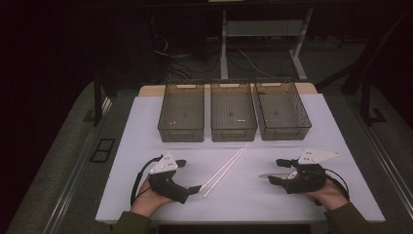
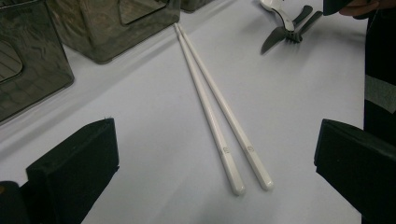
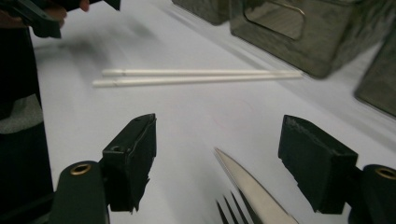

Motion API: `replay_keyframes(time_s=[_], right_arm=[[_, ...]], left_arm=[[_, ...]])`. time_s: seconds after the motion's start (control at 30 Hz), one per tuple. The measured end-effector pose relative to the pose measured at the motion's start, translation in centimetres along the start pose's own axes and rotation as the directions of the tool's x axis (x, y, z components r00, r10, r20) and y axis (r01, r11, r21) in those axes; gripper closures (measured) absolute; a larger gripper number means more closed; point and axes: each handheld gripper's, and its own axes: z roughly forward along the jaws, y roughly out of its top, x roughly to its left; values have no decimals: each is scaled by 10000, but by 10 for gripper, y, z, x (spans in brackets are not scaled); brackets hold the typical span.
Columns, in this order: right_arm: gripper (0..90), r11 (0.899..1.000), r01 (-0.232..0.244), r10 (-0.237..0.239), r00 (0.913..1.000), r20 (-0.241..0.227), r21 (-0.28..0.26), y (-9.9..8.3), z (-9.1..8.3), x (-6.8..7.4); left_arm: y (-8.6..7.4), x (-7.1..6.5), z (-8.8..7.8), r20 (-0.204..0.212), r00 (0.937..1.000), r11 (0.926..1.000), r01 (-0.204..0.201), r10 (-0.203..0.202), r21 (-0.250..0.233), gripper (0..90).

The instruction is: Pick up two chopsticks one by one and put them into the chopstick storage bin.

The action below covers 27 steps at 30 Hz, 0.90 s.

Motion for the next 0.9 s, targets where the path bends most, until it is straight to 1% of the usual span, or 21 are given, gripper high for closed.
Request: replay_keyframes(time_s=[0.03,0.1,0.17,0.23,0.27,0.33,0.5,0.6,0.63,0.7,0.73,0.83,0.87,0.9], right_arm=[[270,10000,25,-25,9999,116,-9,-4,-3,-2],[260,9999,-102,103,9997,221,-50,-9,-7,-5],[251,9999,-98,101,9995,311,-88,-14,-10,-8],[248,10000,-54,55,9993,366,-35,-16,-12,-9],[244,10000,-80,78,9987,500,44,-19,-14,-10],[240,9999,-36,31,9984,563,99,-23,-17,-11],[239,9998,-181,185,9976,671,-62,-25,-21,-14],[239,9997,-200,207,9974,691,-101,-24,-20,-14],[239,9998,-181,187,9974,690,-90,-24,-19,-14],[239,9996,-238,247,9970,729,-135,-24,-20,-15],[239,9996,-238,247,9970,729,-135,-24,-20,-15],[239,9995,-277,288,9967,762,-159,-24,-20,-15],[239,9995,-273,284,9967,762,-159,-23,-19,-15],[239,9995,-275,286,9967,760,-159,-23,-19,-15]], left_arm=[[0,0,0,-17,10000,10000,-44,44,49,0],[0,0,0,-40,10000,10000,-19,20,65,0],[0,0,0,-46,10000,10000,-27,27,50,0],[0,-1,1,-55,10000,10000,-22,22,54,0],[0,-1,2,-25,10000,10000,18,-18,52,0],[1,-1,2,-27,10000,9999,-39,39,129,0],[3,-2,6,2,10000,9999,-44,44,124,0],[9,-5,13,-22,9997,9996,-229,229,177,0],[9,-5,13,-22,9997,9996,-229,229,177,2],[14,-6,19,-67,9993,9992,-367,369,182,22],[14,-6,19,-67,9993,9992,-367,369,182,31],[19,-3,27,-87,9992,9990,-384,386,247,75],[21,-3,31,-141,9994,9992,-311,315,255,89],[22,-2,33,-99,9993,9989,-348,351,299,113]])
